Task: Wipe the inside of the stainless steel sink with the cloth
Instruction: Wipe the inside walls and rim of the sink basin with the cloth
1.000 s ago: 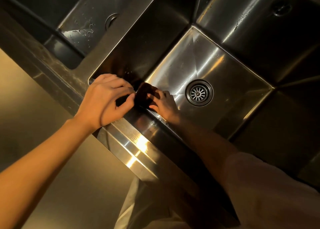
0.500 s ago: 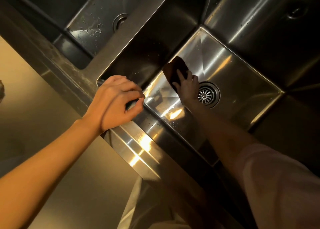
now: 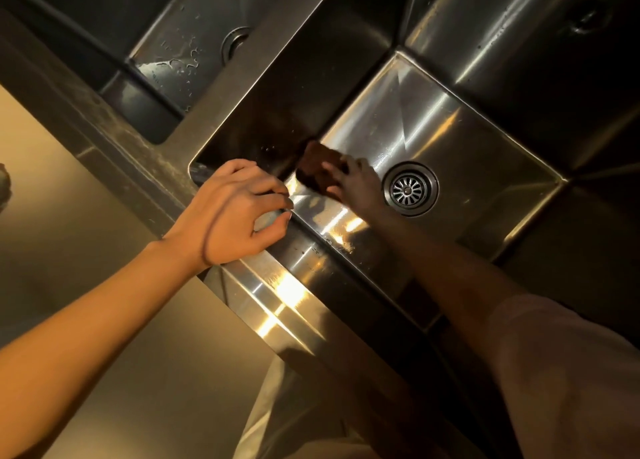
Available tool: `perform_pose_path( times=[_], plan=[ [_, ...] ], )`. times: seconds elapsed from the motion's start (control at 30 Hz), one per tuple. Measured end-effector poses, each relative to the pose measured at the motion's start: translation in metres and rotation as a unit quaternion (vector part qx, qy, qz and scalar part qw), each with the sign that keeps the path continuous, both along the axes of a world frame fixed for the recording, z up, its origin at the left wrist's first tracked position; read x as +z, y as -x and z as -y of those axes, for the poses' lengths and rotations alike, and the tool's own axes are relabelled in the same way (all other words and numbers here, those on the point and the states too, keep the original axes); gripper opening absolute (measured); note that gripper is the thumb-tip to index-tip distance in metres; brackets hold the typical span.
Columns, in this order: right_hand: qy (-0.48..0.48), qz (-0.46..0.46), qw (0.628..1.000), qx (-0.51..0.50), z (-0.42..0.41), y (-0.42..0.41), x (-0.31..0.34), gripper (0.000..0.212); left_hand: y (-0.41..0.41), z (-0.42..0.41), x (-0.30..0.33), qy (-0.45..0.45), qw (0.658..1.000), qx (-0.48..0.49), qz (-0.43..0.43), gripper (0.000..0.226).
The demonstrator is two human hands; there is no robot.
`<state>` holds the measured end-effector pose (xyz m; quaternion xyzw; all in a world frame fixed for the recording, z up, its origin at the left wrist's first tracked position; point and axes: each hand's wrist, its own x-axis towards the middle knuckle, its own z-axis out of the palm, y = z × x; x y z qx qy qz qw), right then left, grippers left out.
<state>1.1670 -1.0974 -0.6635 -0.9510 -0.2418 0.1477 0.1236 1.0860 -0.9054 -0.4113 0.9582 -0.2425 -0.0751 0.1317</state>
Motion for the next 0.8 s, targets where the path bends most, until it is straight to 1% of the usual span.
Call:
perform_pose_path(
  times=[0.03, 0.1, 0.17, 0.23, 0.33, 0.4, 0.5, 0.6, 0.63, 0.67, 0.73, 0.8],
  plan=[
    [0.002, -0.001, 0.999, -0.043, 0.006, -0.007, 0.0, 0.057, 0.0, 0.0, 0.0, 0.0, 1.0, 0.0, -0.001, 0.034],
    [0.016, -0.008, 0.995, -0.095, 0.012, -0.011, 0.0, 0.057, -0.001, 0.002, 0.001, -0.002, 1.0, 0.0, -0.003, 0.034],
    [0.02, -0.015, 0.993, -0.113, 0.004, -0.002, 0.004, 0.057, -0.001, 0.001, 0.001, -0.008, 1.0, 0.0, -0.007, 0.034],
    [0.02, -0.033, 0.996, -0.082, -0.013, 0.018, 0.007, 0.058, -0.001, 0.0, 0.001, -0.011, 1.0, 0.001, -0.009, 0.034],
    [-0.007, -0.082, 0.997, 0.003, -0.033, 0.051, 0.02, 0.057, -0.001, 0.001, 0.003, -0.018, 1.0, 0.001, -0.005, 0.037],
    [-0.03, -0.118, 0.993, 0.009, -0.037, 0.061, 0.029, 0.057, -0.001, 0.002, 0.005, -0.033, 0.999, -0.005, 0.002, 0.04],
    [-0.009, -0.098, 0.994, 0.041, -0.03, 0.057, 0.03, 0.058, 0.005, 0.006, 0.009, -0.041, 0.999, -0.006, 0.014, 0.043],
    [0.027, -0.095, 0.99, 0.098, 0.001, 0.043, 0.024, 0.058, 0.016, 0.018, 0.012, -0.017, 1.0, 0.006, 0.015, 0.041],
    [0.042, -0.089, 0.99, 0.097, 0.017, 0.038, 0.023, 0.059, 0.02, 0.023, 0.012, -0.004, 1.0, 0.008, 0.017, 0.038],
    [0.054, -0.08, 0.992, 0.079, 0.032, 0.035, 0.02, 0.06, 0.023, 0.028, 0.011, 0.004, 1.0, 0.01, 0.021, 0.037],
    [0.056, -0.075, 0.996, -0.012, 0.063, 0.032, 0.016, 0.061, 0.027, 0.037, 0.01, 0.008, 1.0, 0.01, 0.026, 0.036],
    [0.048, -0.081, 0.99, -0.106, 0.082, 0.037, 0.012, 0.062, 0.028, 0.045, 0.009, 0.007, 1.0, 0.011, 0.025, 0.037]
  ],
)
